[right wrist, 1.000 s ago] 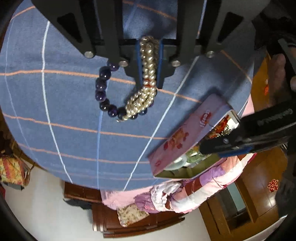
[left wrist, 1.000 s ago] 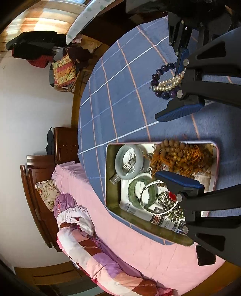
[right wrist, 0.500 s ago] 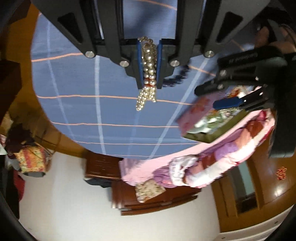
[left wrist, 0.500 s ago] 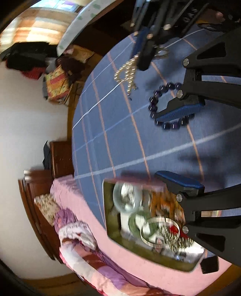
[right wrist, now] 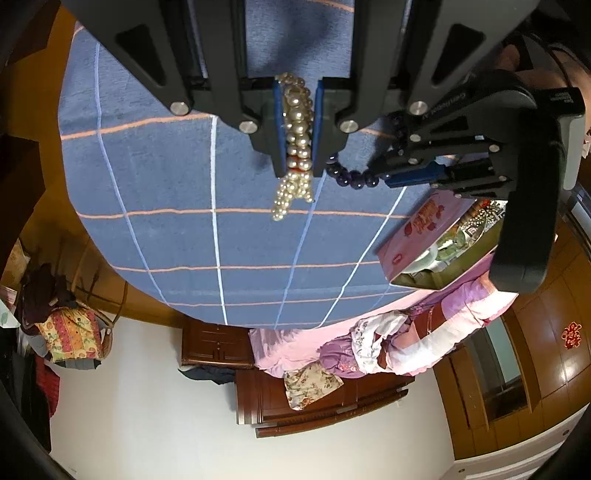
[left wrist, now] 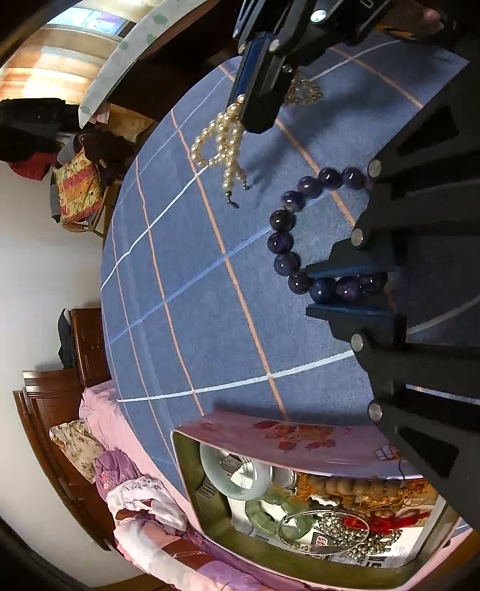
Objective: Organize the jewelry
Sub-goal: 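Grasp the pearl necklace with the right gripper while the left gripper grasps the purple bead bracelet, then carry the purple bracelet with the left gripper into the tin while the right gripper carries the pearls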
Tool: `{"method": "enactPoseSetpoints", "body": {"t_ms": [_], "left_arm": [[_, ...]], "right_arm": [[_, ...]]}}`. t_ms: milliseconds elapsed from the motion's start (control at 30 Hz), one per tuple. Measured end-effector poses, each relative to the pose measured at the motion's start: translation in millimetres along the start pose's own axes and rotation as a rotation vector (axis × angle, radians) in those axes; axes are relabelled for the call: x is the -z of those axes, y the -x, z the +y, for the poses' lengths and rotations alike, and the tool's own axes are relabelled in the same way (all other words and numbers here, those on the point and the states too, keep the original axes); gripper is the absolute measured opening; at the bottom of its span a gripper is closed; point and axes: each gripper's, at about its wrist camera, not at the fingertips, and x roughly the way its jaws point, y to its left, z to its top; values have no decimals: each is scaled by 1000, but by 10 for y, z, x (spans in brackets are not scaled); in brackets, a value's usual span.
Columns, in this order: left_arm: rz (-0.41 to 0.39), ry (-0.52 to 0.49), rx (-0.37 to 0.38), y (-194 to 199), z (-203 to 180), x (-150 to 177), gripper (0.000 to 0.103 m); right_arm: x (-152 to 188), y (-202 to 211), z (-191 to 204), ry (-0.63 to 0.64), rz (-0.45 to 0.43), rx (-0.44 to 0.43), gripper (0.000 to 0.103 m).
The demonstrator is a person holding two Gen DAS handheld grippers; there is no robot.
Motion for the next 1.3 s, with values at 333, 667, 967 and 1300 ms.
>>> {"method": "enactPoseSetpoints", "body": {"t_ms": [333,667,967,1300], "left_arm": [[-175,58,-8,597,119,12,13],[-268,86,-12,1017,285,-65,13],[-324,104,-25,1269,457,-108,13],[-361,148,-75,1460,813,-134,13]], "right_arm": [[-29,77,-2,-7,-29,-6,15],[-105,222,130,19,-73,-32,15],[-251,282,270,57,-106,-56,15],[-486,290,623,151,-143,-96,15]]}}
